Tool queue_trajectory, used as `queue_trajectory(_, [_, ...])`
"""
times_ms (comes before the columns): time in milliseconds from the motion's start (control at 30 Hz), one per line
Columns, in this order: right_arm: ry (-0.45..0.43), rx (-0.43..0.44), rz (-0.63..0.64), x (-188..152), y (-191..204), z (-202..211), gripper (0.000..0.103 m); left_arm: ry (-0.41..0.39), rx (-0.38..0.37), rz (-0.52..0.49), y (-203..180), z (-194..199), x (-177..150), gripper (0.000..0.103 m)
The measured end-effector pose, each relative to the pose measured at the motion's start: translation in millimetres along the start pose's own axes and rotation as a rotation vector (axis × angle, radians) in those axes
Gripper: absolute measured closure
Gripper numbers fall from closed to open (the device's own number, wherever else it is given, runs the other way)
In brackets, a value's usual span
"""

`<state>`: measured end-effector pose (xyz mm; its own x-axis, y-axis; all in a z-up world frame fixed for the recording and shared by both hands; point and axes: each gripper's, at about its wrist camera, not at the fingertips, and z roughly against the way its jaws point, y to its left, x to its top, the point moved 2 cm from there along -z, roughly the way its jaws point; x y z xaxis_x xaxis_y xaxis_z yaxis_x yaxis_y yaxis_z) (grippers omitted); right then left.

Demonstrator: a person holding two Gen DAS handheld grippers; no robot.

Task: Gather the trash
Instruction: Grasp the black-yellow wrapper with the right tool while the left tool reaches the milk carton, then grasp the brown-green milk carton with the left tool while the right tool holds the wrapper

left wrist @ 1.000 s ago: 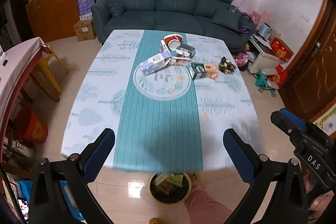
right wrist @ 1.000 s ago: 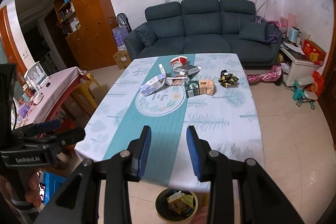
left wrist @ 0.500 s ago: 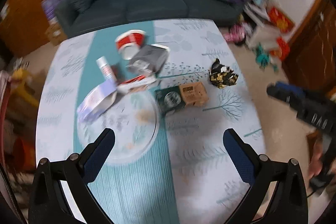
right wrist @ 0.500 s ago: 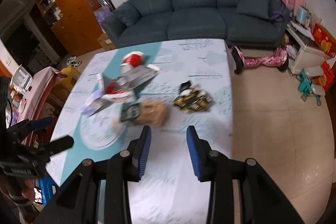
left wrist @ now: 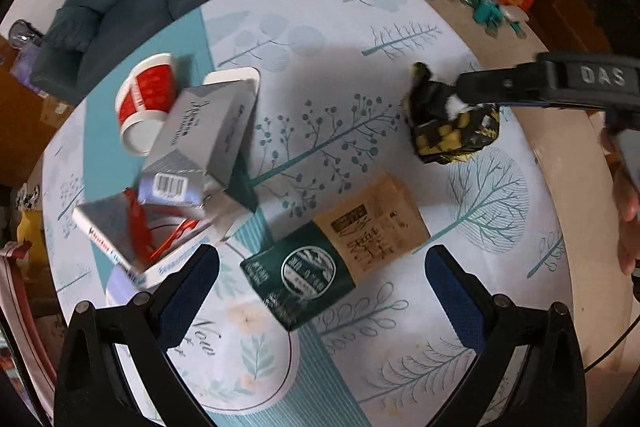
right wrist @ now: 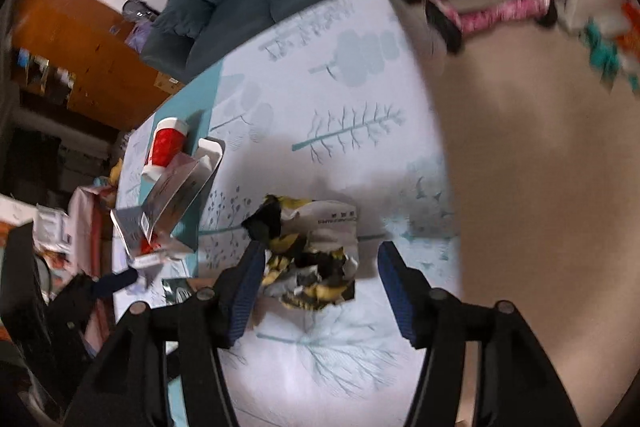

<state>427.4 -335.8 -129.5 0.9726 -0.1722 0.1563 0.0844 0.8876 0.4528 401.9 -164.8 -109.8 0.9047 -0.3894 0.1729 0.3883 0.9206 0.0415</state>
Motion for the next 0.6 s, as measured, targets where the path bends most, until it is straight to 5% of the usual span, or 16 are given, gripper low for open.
queue_trajectory(267, [0.133,0.170,-0.059,1,10,-38,0.045,0.088,-0.023,-0.070,-1,-20,3,0.001])
queue_trajectory(333, [0.124,0.187,-0.053,1,12,-39,0.061,0.103,-0.023,-0.080,0,-26,3,0.001])
queue_trajectory(433, [0.114,0.191,-0.027,2,15,-37,0.070,0.117,-0.022,-0.087,2,-32,4,0.001])
queue_trajectory(600, [0.134,0.167,0.009,-6,7,-26,0.071,0.139,-0.045,-0.109,-3,-43,8,0.002])
